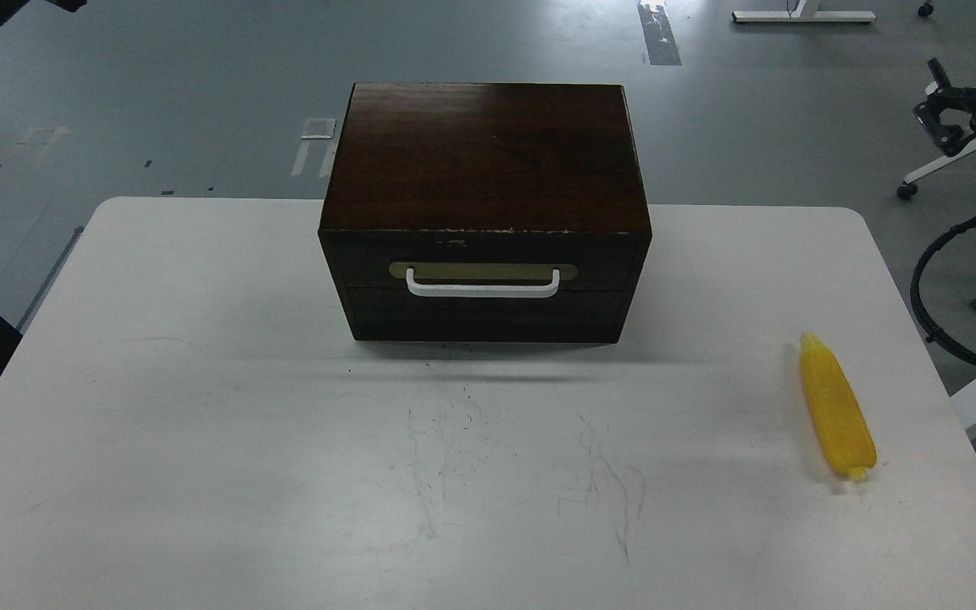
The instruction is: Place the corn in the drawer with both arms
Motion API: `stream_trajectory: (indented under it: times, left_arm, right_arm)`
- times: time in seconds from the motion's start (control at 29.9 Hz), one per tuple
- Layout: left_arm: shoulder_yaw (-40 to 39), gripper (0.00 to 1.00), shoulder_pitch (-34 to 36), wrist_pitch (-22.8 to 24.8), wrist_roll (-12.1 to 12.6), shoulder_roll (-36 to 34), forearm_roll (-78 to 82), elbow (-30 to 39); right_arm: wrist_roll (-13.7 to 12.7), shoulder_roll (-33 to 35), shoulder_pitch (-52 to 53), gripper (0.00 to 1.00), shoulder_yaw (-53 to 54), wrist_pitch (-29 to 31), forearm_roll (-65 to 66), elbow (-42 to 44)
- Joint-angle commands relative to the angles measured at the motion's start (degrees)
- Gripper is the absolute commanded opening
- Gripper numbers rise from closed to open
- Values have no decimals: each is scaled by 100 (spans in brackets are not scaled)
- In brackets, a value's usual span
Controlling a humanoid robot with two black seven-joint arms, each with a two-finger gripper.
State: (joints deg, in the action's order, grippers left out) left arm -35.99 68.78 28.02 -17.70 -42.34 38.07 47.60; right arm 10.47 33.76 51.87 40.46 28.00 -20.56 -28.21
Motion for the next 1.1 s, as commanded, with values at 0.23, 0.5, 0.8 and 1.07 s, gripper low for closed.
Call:
stream_trajectory:
  times: [0.23, 0.5, 0.8, 1.07]
  left_arm:
    - [-4, 81, 470, -2, -101, 68, 3526, 2410]
    - [547, 81, 514, -2, -295, 428, 5717, 3464]
    - [2675, 81, 1304, -2, -330, 823, 7810, 4065]
    - [4187, 81, 1665, -2, -348, 1113, 8693, 3897]
  right_arm:
    - [-1, -1, 25, 100, -12, 0, 0, -1]
    - [8, -1, 25, 100, 14, 0, 0, -1]
    - [8, -1, 25, 100, 15, 0, 0, 8]
    - [8, 8, 25, 100, 23, 0, 0, 17]
